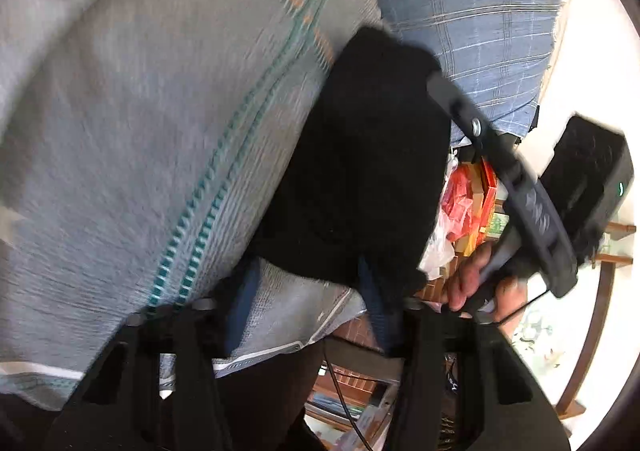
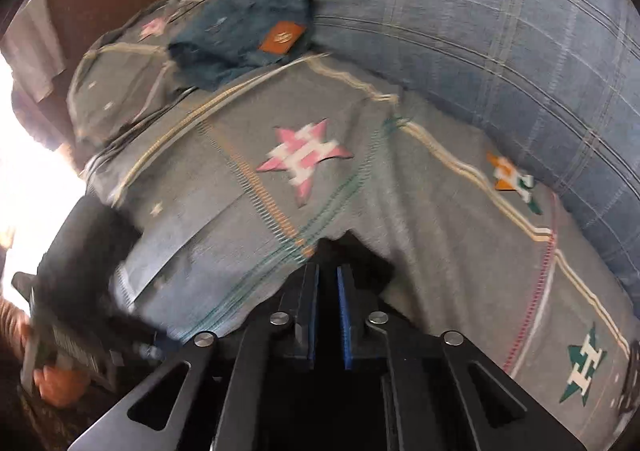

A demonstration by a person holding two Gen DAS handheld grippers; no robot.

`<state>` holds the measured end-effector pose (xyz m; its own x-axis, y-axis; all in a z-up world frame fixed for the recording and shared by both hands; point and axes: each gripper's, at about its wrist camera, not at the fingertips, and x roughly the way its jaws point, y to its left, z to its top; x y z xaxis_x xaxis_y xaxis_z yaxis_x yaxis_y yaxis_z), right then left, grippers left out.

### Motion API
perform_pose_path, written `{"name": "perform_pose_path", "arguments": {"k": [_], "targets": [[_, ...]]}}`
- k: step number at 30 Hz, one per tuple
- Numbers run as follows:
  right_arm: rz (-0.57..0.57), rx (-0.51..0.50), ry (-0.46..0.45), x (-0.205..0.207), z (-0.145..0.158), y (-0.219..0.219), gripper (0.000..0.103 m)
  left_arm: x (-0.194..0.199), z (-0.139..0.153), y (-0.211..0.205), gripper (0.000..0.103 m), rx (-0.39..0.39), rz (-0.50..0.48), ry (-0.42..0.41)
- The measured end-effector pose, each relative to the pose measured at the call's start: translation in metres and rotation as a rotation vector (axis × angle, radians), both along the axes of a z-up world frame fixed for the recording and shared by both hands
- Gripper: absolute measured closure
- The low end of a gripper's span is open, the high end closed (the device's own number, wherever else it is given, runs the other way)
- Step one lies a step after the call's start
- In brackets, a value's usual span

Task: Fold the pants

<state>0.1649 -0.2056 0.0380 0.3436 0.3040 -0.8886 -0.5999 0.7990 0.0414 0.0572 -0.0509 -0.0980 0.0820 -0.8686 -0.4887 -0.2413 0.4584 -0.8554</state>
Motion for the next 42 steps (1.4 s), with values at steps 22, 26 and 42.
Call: {"name": "perform_pose_path", "arguments": {"k": [22, 26, 42], "targets": [[-0.417, 0.383, -0.056, -0.126, -0.014, -0.141, 0.078, 0.011, 0.095, -0.075, 0.063, 0.520, -0.310, -0.492], [-0.500, 0.411, -0.055, -0.143, -0.052, -0.160, 0.097, -0.010, 0.092, -0.095, 0.062, 0.663, -0.377, -0.618], [-0.648, 0.610, -0.164, -0.169, -0.015, -0.212, 0.069, 0.020, 0.137, -0.063, 0.057, 0.521, -0.323, -0.553]]}}
